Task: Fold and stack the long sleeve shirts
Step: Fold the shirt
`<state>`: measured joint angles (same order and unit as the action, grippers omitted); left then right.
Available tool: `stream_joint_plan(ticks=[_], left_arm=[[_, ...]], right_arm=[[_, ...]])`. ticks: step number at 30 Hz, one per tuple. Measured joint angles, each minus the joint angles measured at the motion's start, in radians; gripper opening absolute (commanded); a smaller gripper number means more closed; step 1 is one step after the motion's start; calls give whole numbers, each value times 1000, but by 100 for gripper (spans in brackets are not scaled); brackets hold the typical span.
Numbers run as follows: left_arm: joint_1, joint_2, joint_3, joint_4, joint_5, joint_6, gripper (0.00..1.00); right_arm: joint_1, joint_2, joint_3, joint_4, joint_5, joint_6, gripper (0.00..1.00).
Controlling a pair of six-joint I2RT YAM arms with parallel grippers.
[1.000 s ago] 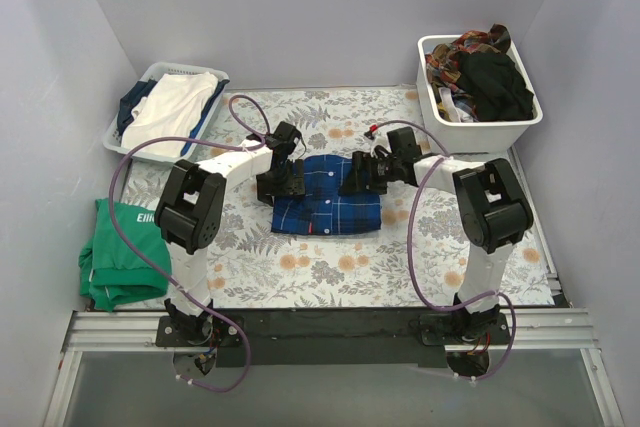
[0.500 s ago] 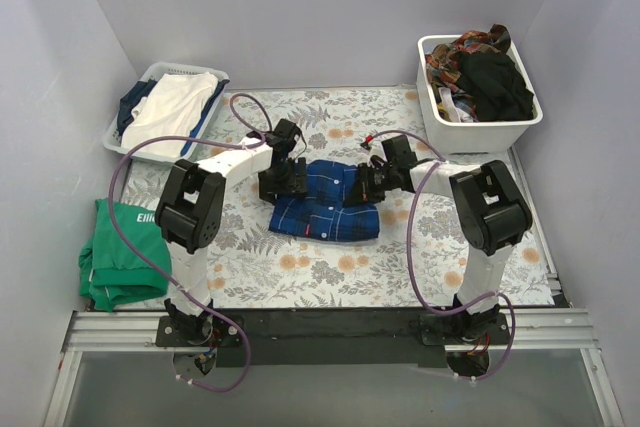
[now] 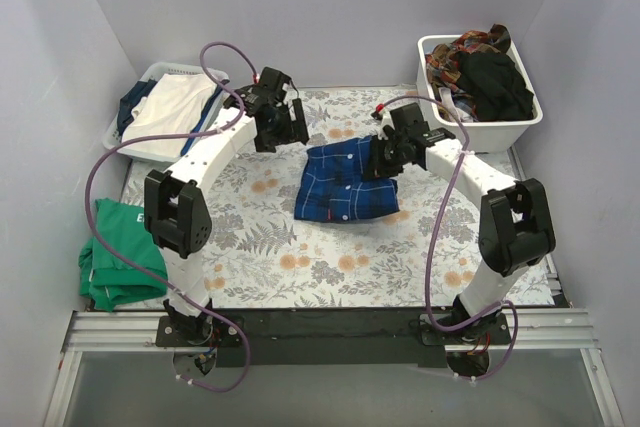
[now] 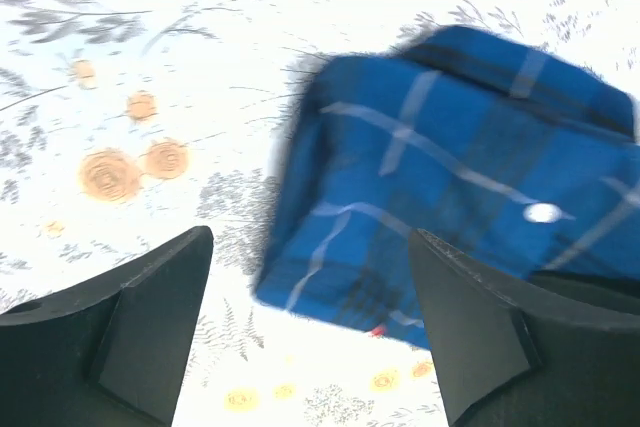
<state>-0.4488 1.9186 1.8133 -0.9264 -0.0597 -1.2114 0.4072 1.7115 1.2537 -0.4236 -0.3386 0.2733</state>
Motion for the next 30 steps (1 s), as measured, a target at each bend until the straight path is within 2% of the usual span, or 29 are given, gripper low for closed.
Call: stream_joint_plan(ticks=[11,20,26,30], left_arm=[[130,-35,-41,0,57,-50,79],[140,-48,-74,27,122,-70,80],[145,-48,-74,41,150,-76,80],[151,-48,-74,45,158,-78,80]], right_arm=[[-13,-22,243,-279,438,-121,1],[29,-64,330,-377,895,-246,1],[114,-116,348,-311,1228,-431,1],[232,-161,226,-99,1406,-636,1]])
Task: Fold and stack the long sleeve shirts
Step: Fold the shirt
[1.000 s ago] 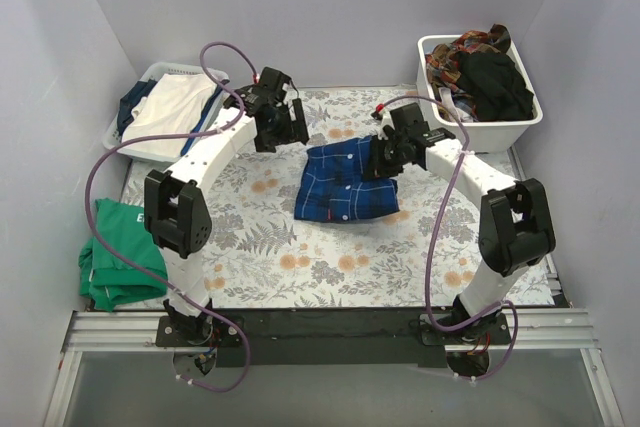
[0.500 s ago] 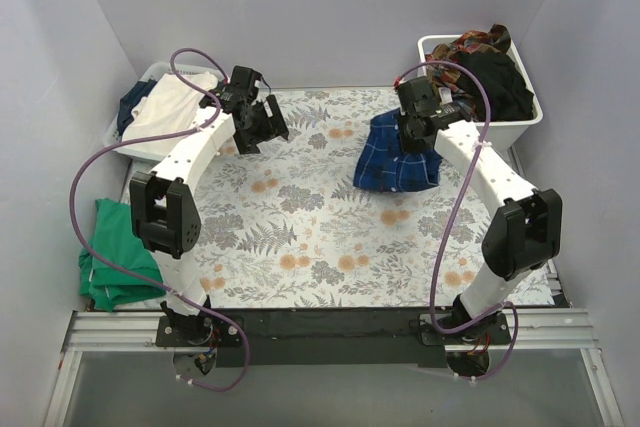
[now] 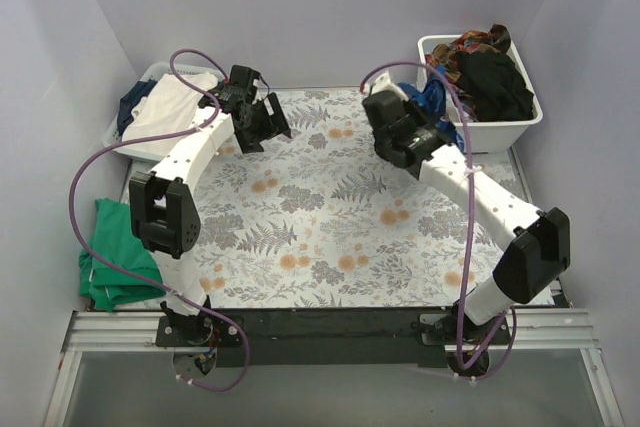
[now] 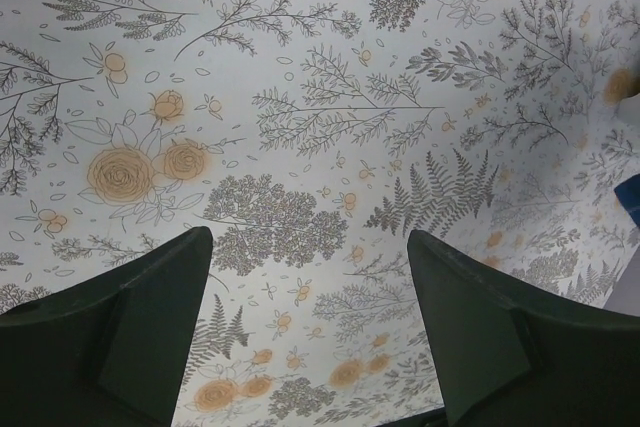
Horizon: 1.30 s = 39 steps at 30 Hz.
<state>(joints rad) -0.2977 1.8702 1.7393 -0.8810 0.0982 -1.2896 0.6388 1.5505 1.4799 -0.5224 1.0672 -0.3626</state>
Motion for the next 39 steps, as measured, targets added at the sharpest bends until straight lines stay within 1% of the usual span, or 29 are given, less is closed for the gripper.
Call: stream_joint_plan(ticks=[1,3,5,7,9,10,12,13,14,15,16,18,19,22,30,34,36,39], left_arm=[[2,0,-3,3,1,0,80],[8,0,-14,9,4,-1,80],[14,0,-30,14,6,-1,80],[23,0,-51,19,7,-1,80],[38,0,-72,20,7,-1,80],[45,0,-79,20,7,0,80],[64,0,-85,18,7,1,79],[74,0,-86,17,7,2,80],[84,0,-86,17,7,3,80],[93,0,-86,18,6,3,80],[105,0,-86,17,2,3,80],[119,0,-86,17,-7,2,80],[129,0,-86,17,-12,0,80],[156,-2,-89,18,-31,-9,80],[192,-6,-91,17,-53,-23,80],[191,-20,-98,22,-52,-28,80],[191,-31,-105,33,-39,-26,78],[184,-54,-131,56,22,-8,76]], right_arm=[[18,-2,-39,37,30,-37,1],[99,23,-115,92,71,-76,1],[160,79,-159,103,93,-84,1],[224,175,-167,83,97,-44,1],[285,281,-154,31,79,23,1],[317,338,-127,-21,68,64,1],[369,447,-48,-122,22,148,12],[390,497,4,-171,-6,193,25],[406,535,52,-209,-35,232,34],[416,555,84,-231,-58,262,47],[425,568,119,-257,-89,287,64],[436,568,173,-293,-152,339,75],[438,564,198,-303,-180,346,84],[440,538,245,-322,-274,389,94],[443,420,299,-353,-440,412,97],[443,317,328,-337,-511,409,97],[441,266,345,-328,-541,410,97],[414,199,357,-303,-599,434,95]])
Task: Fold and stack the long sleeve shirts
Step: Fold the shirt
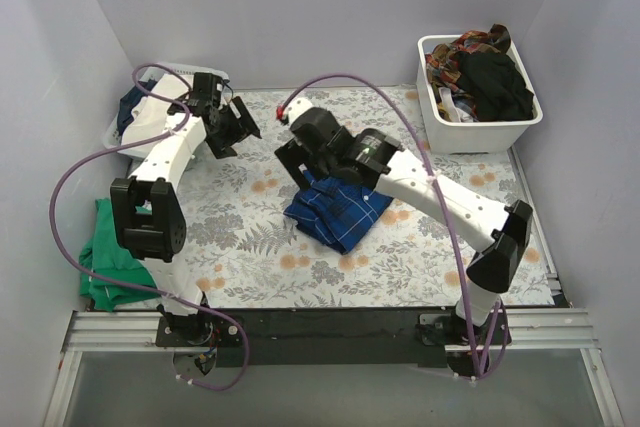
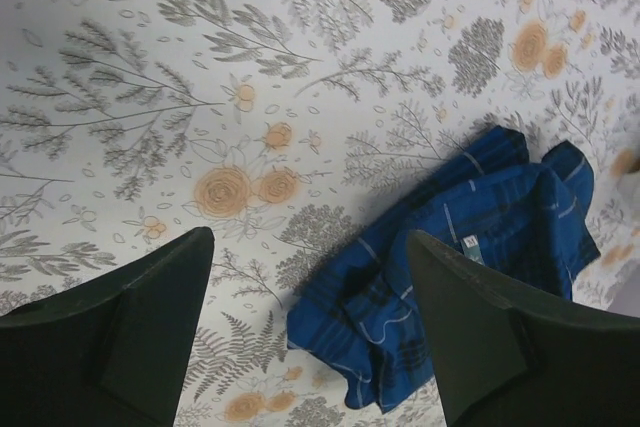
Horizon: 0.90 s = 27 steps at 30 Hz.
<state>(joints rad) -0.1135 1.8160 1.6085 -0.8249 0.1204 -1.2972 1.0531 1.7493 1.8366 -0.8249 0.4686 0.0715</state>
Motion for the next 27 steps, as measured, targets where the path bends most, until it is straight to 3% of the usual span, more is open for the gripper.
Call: stream_joint_plan(ticks=[4,8,11,19,27], left_arm=[[-68,-15,-19,24,51,51,75],[-244,-27,-49,59,102,99,75],[-354,-40,-89,70,153,112,75],[-348,-40,-110,40,151,104,69],[-408,-37,-256,48,149,68,64]], right_arm=[[-156,-64,-48,37,-127,72,88],[-387,-63,-138,35,-214,117,87],[-483,-22,-150,16,-263,113,87],[-509,102,-148,14,-419,107,85],[-581,165,-147,49,-556,148,84]])
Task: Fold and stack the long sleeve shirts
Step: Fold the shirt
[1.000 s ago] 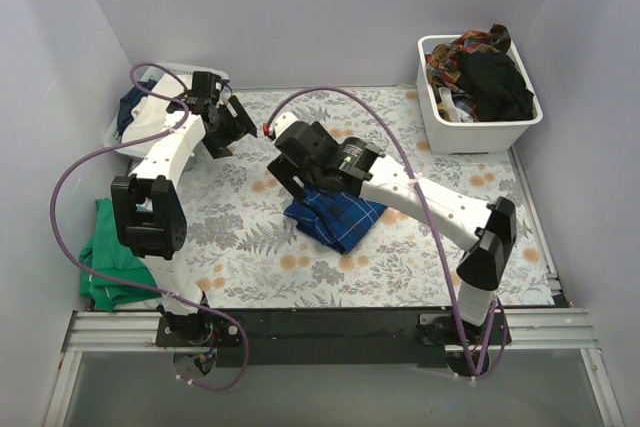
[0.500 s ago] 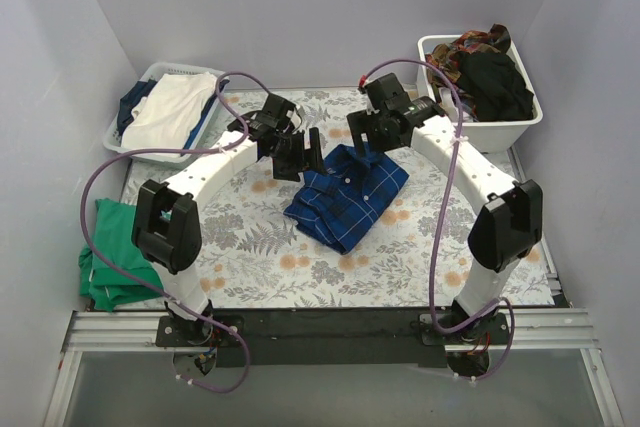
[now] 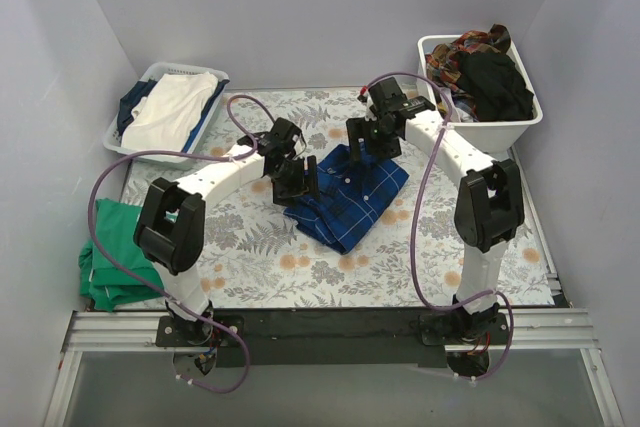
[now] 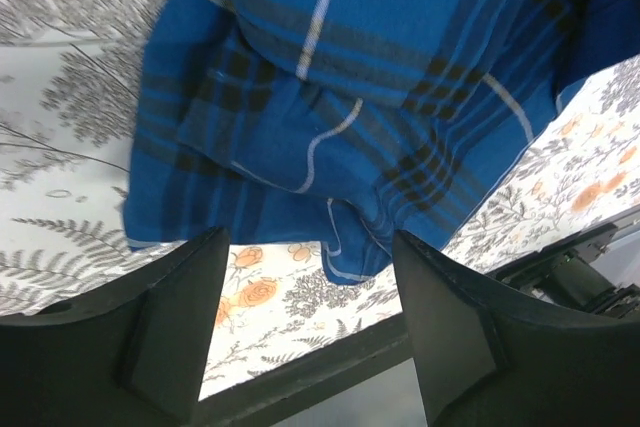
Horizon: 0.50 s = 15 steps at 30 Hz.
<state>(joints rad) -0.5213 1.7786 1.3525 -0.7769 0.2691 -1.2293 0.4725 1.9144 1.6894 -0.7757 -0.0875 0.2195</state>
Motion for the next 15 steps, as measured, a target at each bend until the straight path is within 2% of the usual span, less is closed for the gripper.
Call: stream_joint_plan(ticks=[8,15], left_arm=[[-29,47,-4,58,0,-42,57],[-44,156,18,59,-50,-45,58]], right_arm=[[-46,81,39,29,-72,14,83],[-60,148,21,64,-87,15,82]])
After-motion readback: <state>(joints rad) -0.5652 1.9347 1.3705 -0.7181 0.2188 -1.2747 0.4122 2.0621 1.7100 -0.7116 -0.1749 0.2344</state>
